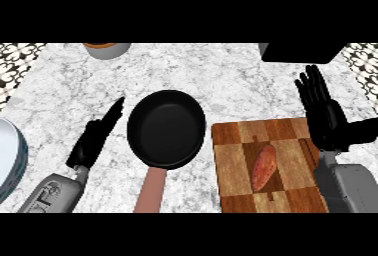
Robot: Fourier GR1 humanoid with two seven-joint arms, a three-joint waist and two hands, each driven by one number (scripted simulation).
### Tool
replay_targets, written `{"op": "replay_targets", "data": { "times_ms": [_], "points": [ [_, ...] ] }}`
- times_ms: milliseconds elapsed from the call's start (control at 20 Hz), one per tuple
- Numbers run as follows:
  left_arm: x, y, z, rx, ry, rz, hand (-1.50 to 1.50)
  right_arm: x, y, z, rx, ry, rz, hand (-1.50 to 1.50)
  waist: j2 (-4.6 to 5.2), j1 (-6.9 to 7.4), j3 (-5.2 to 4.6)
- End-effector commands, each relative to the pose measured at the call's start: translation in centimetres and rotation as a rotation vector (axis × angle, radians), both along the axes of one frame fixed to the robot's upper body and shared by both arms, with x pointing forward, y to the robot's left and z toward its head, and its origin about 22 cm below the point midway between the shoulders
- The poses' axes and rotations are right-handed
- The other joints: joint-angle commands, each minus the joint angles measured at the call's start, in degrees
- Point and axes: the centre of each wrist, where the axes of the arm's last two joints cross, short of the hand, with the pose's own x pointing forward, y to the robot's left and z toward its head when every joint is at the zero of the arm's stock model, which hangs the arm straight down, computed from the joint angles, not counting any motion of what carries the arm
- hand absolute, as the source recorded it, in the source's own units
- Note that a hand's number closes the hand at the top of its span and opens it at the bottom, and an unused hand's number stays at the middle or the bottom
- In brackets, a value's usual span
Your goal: Pick the sweet potato from the cutting board and place it in the pot
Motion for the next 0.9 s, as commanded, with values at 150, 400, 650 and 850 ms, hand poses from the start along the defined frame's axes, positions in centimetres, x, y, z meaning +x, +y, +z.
{"op": "replay_targets", "data": {
  "times_ms": [150, 400, 650, 850],
  "points": [
    [-0.1, 0.5, 2.2, -0.195, -0.111, 0.130, 0.00, 0.5, 4.3, 0.3, 0.099, 0.061, 0.278, -1.50, 1.26, 0.07, 1.77],
    [-0.4, -0.2, 3.0, -0.298, -0.101, 0.180, 0.00, -1.7, -2.2, -1.2, -0.433, -0.038, -0.045, -1.50, 0.75, -1.58, 1.71],
    [-1.2, 0.0, 3.4, -0.310, -0.105, 0.217, 0.00, -8.2, -0.6, -0.9, -0.467, -0.305, 0.048, -1.50, 0.80, -2.67, 1.77],
    [-1.7, -0.6, 4.5, -0.309, -0.115, 0.218, 0.00, -11.3, -4.6, 2.8, -0.678, -0.200, 0.065, -1.50, 0.78, -3.12, 1.70]
  ]
}}
